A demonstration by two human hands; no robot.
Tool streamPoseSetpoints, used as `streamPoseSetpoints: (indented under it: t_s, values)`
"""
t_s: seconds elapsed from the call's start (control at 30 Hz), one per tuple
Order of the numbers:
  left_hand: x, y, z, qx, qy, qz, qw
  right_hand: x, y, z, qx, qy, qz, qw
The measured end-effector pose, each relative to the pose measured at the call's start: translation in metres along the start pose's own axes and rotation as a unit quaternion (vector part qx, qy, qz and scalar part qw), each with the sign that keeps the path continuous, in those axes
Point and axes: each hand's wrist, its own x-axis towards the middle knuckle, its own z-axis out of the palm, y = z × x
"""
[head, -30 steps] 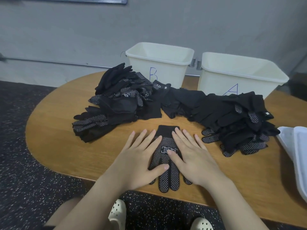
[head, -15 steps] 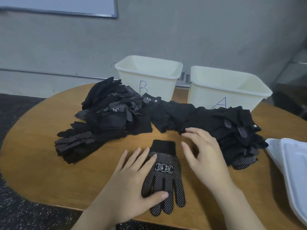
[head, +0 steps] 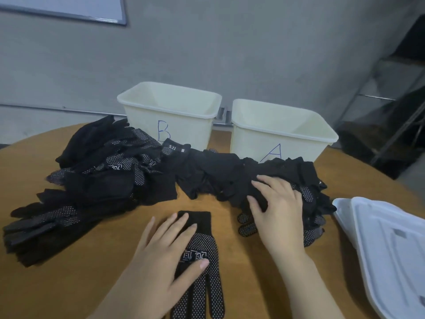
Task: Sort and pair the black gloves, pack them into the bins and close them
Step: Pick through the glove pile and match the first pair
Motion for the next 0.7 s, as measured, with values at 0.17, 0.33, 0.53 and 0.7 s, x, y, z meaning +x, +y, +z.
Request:
streamPoseSetpoints:
  t_s: [0.17,0.33,0.53,0.7]
  values:
    - [0.002,0.005,-0.001,-0.018,0.008,-0.003,1.0,0.001,0.003,0.002,0.056,0.058,-0.006,0.997]
    - [0.002,0.01,-0.005,-0.044,0.023,0.008,0.999,-0.004,-0.007,-0.008,0.171,0.09,-0.017,0.981]
    - [-0.004,0.012,-0.006,-0.199,0.113,0.013,0.973,-0.017,-0.028,-0.032,0.306,0.084,-0.05,0.947]
    - [-0.007,0.012,-0.004,-0.296,0.181,0.014,0.938,-0.025,-0.047,-0.038,0.369,0.023,-0.041,0.928]
